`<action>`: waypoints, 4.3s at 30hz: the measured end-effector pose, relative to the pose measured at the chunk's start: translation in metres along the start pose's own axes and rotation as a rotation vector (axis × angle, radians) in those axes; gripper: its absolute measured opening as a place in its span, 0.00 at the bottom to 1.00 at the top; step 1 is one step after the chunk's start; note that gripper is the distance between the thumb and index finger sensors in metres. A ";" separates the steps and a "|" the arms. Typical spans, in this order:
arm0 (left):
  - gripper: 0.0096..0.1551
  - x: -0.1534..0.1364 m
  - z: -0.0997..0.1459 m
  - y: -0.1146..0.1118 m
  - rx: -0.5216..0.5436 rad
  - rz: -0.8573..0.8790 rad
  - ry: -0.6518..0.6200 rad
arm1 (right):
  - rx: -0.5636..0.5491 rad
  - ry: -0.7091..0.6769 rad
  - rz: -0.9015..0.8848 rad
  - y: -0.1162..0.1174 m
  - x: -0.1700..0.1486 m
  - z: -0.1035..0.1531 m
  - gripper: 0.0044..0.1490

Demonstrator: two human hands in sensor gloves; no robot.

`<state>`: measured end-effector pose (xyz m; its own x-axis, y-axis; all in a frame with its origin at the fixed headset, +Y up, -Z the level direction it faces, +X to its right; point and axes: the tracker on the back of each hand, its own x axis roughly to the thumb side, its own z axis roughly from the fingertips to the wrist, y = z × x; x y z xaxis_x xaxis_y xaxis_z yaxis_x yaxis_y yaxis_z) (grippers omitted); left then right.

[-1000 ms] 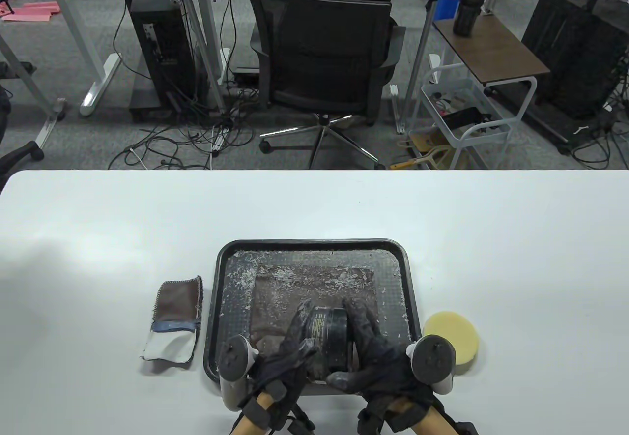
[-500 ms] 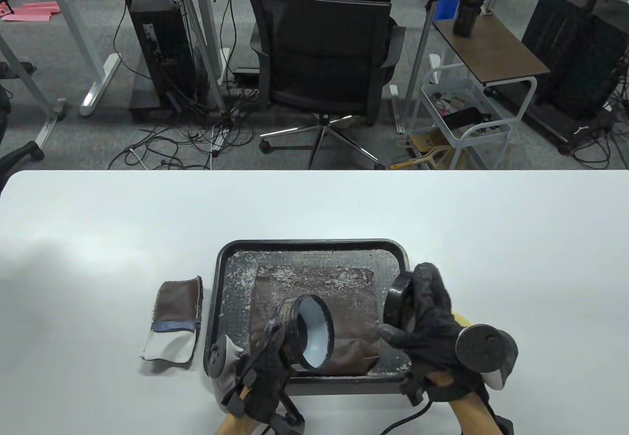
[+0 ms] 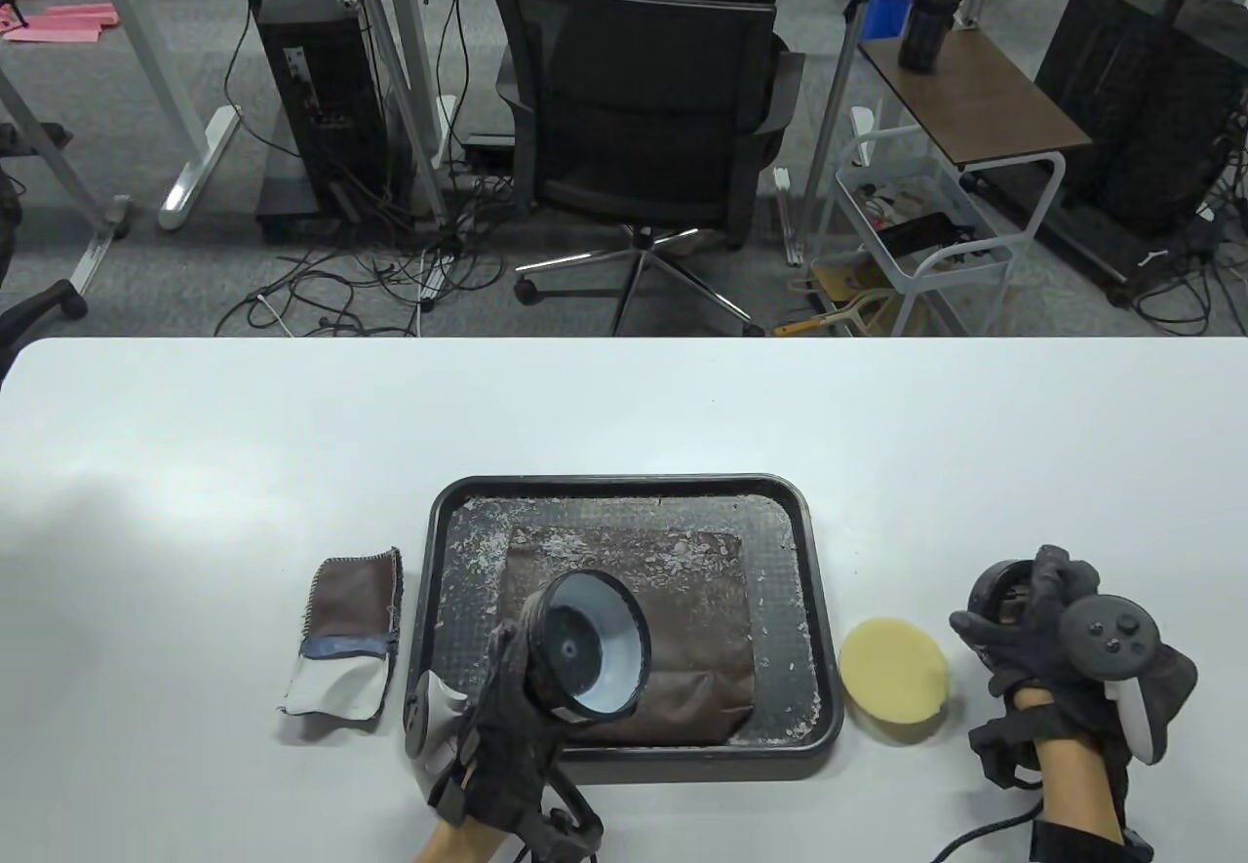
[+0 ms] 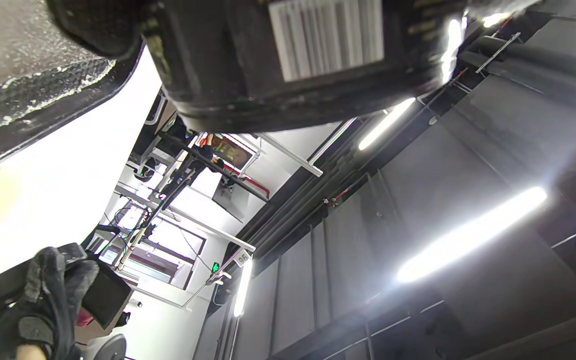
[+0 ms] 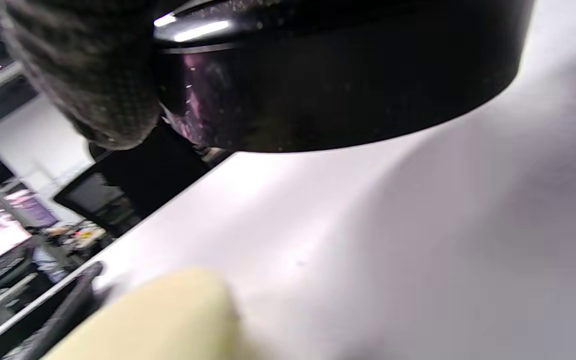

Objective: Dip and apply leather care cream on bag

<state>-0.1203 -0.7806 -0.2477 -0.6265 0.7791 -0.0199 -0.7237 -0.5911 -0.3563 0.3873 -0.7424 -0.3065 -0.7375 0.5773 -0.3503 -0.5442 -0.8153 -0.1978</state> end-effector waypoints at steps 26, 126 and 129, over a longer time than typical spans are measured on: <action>0.49 0.009 0.002 0.008 0.059 0.045 -0.040 | 0.007 0.059 0.144 0.017 -0.013 -0.009 0.59; 0.52 0.007 -0.007 0.006 -0.007 -0.612 0.181 | 0.000 -1.550 0.214 0.125 0.221 0.205 0.34; 0.52 0.008 -0.006 0.005 0.015 -0.637 0.175 | -0.007 -1.550 0.240 0.127 0.222 0.205 0.34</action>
<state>-0.1274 -0.7765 -0.2551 -0.0187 0.9991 0.0387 -0.9422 -0.0047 -0.3351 0.0724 -0.7091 -0.2213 -0.4821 -0.0825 0.8722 -0.3602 -0.8889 -0.2831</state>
